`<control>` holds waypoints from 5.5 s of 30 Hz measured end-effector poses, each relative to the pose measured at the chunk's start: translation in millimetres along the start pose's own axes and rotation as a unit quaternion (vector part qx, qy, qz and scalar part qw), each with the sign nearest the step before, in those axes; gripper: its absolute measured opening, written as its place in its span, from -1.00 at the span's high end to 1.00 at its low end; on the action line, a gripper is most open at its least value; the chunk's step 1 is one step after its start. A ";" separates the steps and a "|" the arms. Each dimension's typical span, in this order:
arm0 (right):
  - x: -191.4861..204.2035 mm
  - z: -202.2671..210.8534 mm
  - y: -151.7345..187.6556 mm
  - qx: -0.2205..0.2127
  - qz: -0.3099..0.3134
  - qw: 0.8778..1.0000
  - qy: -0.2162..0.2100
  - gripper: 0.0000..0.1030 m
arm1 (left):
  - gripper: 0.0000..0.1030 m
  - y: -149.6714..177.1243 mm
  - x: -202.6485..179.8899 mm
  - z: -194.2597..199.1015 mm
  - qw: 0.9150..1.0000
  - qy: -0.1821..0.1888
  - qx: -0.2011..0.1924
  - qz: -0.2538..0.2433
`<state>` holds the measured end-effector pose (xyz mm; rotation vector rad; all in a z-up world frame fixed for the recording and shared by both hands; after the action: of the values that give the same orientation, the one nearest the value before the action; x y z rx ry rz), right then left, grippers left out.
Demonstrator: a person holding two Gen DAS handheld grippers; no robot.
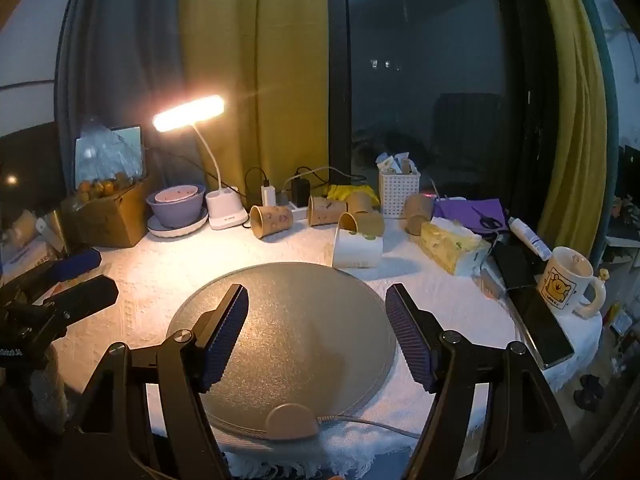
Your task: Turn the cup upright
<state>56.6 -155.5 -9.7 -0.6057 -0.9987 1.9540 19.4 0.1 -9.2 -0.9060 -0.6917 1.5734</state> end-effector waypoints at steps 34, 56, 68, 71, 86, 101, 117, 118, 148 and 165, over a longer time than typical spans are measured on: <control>6.0 -1.3 3.8 0.015 0.013 1.000 -0.009 -0.44 | -0.89 -6.0 -1.7 5.8 1.000 -0.003 -0.005 -0.001; 6.3 -1.3 3.4 0.015 0.012 1.000 -0.009 -0.44 | -0.89 -4.4 -1.1 4.6 1.000 -0.002 -0.003 0.000; 5.9 -1.2 3.0 0.015 0.012 1.000 -0.009 -0.44 | -0.89 -4.6 -0.9 4.5 1.000 -0.002 -0.003 0.000; 5.8 -1.1 3.1 0.016 0.012 1.000 -0.009 -0.44 | -0.89 -4.5 -0.9 4.8 1.000 -0.002 -0.003 0.000; 5.1 -1.1 3.7 0.015 0.011 1.000 -0.009 -0.44 | -0.89 -2.2 -0.3 4.0 1.000 -0.002 -0.003 0.000; -11.0 -21.0 -1.4 0.031 0.017 0.999 0.006 -0.44 | -0.89 0.9 -2.4 -30.9 0.999 0.019 0.037 -0.033; -54.5 -95.4 -32.7 0.071 -0.005 0.997 0.002 -0.44 | -0.89 -53.1 4.6 -125.3 0.990 0.054 0.111 -0.061; -57.9 -99.6 -36.0 0.072 -0.006 0.997 0.001 -0.44 | -0.89 -57.5 4.8 -131.3 0.990 0.055 0.114 -0.062; -147.1 -236.6 -66.3 0.136 -0.063 0.989 -0.002 -0.44 | -0.89 -130.6 -8.2 -340.7 0.965 0.077 0.180 -0.173; -170.1 -262.5 -59.2 0.163 -0.088 0.983 -0.002 -0.44 | -0.75 -115.6 -28.4 -391.4 0.931 0.124 0.226 -0.257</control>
<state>360.9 -170.0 -102.2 -0.3164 -0.6870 1.9056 413.7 -21.9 -116.0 -0.5086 -0.3233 1.0565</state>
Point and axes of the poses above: each gripper's, at about its wrist camera, not at the fingertips, and z roughly against the way its jaws point, x to its left, y to its underside, the point moved 2 cm from there along -z, roughly the way its jaws point, and after that the axes turned 11 degrees about x, right-handed, at the moved point
